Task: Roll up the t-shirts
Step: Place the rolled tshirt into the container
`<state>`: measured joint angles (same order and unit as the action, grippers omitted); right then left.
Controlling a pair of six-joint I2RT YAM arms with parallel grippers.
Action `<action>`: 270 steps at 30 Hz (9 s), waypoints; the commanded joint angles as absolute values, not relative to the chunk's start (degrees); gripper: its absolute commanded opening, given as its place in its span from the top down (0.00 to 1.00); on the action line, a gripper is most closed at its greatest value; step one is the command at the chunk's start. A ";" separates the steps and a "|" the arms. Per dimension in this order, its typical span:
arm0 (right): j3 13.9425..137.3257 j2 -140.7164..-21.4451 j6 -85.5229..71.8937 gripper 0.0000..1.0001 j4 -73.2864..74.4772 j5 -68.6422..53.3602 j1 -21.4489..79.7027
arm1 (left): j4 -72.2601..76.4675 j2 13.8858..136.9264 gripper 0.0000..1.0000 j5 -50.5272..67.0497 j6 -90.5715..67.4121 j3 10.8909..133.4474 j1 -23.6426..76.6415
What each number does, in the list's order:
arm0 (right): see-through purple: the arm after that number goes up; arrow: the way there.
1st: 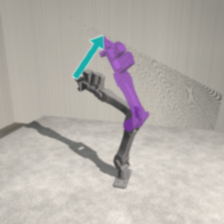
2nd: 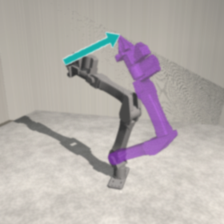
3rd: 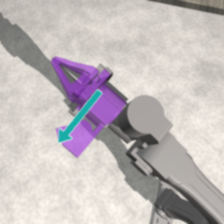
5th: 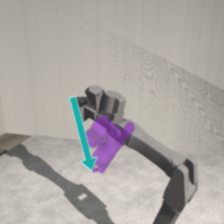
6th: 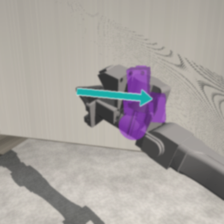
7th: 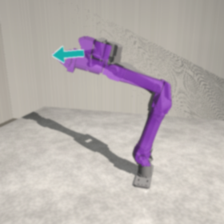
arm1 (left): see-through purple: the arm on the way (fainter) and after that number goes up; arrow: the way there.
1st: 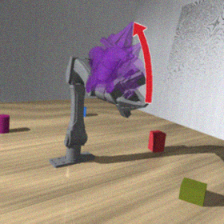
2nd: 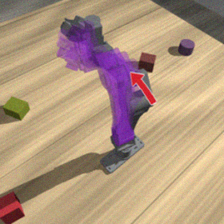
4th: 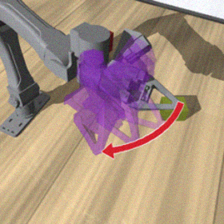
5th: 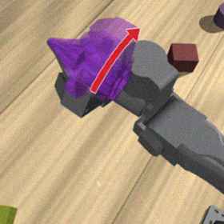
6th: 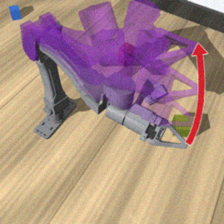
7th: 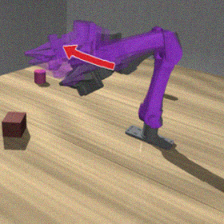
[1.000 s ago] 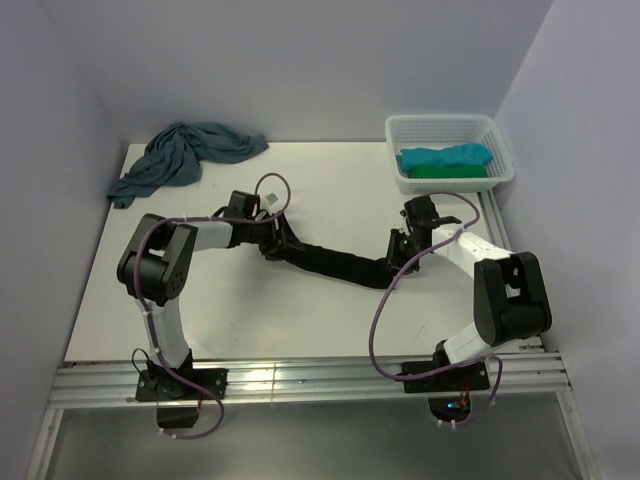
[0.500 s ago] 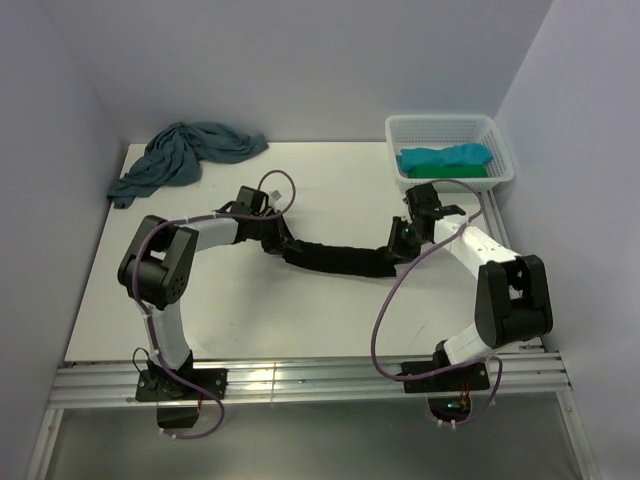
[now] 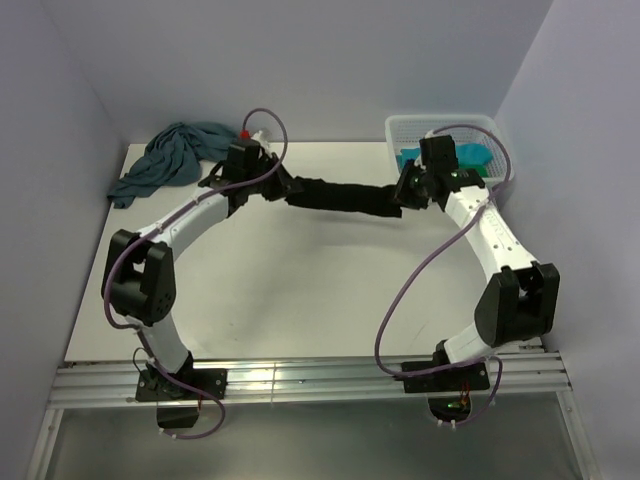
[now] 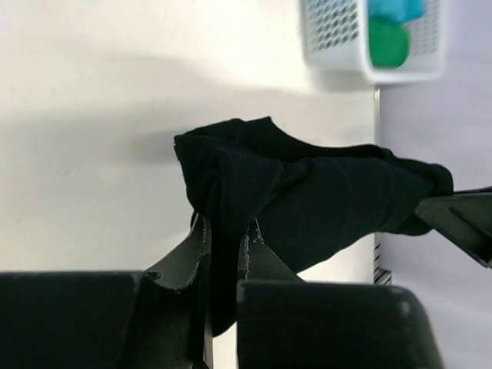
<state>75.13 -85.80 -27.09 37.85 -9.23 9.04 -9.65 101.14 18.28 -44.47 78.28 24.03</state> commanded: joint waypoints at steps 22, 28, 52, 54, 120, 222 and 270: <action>115.74 -125.76 -32.87 1.00 31.28 -8.18 -5.45 | -0.62 134.56 1.00 17.58 -49.92 127.00 34.89; 125.25 -135.70 -31.46 1.00 39.81 -12.38 -5.63 | -0.70 134.91 1.00 18.28 -50.19 127.27 35.51; 88.33 -106.53 -38.67 1.00 34.80 -23.91 29.26 | -13.09 86.59 1.00 14.50 -41.05 76.48 27.70; 87.98 -104.68 -39.20 1.00 34.02 -22.77 29.97 | -14.84 82.89 1.00 14.76 -41.22 73.05 26.55; 111.28 -128.25 -12.31 1.00 30.15 -6.87 18.37 | -19.58 114.43 1.00 -15.02 -51.58 82.70 25.31; 116.28 -133.94 -14.68 1.00 33.31 -4.75 15.91 | -37.36 118.83 0.57 -22.15 -50.98 99.41 26.90; 105.66 -102.94 -41.29 0.40 63.98 1.15 13.88 | -36.39 85.52 0.00 -9.15 -48.87 77.35 22.33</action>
